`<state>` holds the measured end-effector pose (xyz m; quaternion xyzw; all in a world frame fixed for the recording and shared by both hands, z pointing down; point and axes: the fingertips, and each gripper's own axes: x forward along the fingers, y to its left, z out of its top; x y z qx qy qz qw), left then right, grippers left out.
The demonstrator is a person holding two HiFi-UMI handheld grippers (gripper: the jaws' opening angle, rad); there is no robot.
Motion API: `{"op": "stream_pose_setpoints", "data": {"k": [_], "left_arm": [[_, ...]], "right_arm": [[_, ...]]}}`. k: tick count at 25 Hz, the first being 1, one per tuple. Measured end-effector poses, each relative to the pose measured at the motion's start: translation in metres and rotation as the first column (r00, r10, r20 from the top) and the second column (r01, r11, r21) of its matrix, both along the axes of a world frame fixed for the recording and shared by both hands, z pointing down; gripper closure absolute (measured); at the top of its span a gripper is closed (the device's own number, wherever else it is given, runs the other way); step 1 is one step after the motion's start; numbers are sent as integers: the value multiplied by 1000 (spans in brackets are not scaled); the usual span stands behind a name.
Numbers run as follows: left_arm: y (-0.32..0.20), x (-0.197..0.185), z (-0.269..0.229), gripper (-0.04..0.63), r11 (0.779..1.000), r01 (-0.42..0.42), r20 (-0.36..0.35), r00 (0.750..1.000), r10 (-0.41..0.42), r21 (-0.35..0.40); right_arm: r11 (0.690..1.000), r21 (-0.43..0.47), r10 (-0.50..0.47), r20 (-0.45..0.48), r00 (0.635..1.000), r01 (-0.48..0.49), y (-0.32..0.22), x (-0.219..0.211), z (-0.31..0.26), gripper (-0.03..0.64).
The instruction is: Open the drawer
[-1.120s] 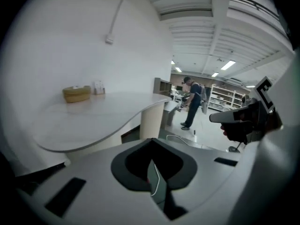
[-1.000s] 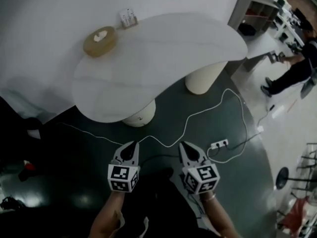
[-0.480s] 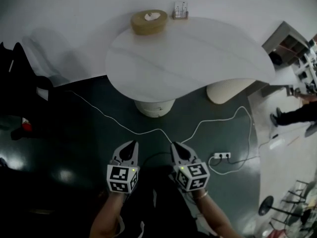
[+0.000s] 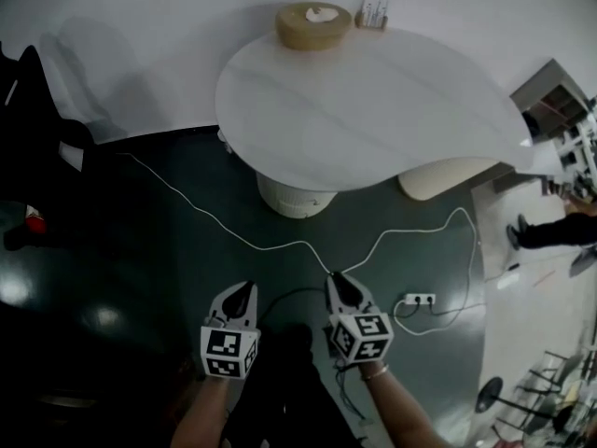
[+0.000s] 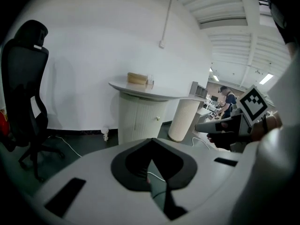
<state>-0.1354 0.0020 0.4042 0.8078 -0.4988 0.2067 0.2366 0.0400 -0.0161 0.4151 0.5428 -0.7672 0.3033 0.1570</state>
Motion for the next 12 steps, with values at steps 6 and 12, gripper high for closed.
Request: {"op": "stream_pose_setpoints", "data": {"k": [6,12], "left_arm": [[-20,-20,51,592,997,72,-15,997,-72,7],[-41,-22,114,592,995,92,-23,996,-91,34]], "right_arm": [[997,-15,-74,-22,997,74,-36,-15,57,491],[998,-10,-61,-26,998,61,-61,-12,124,436]]}}
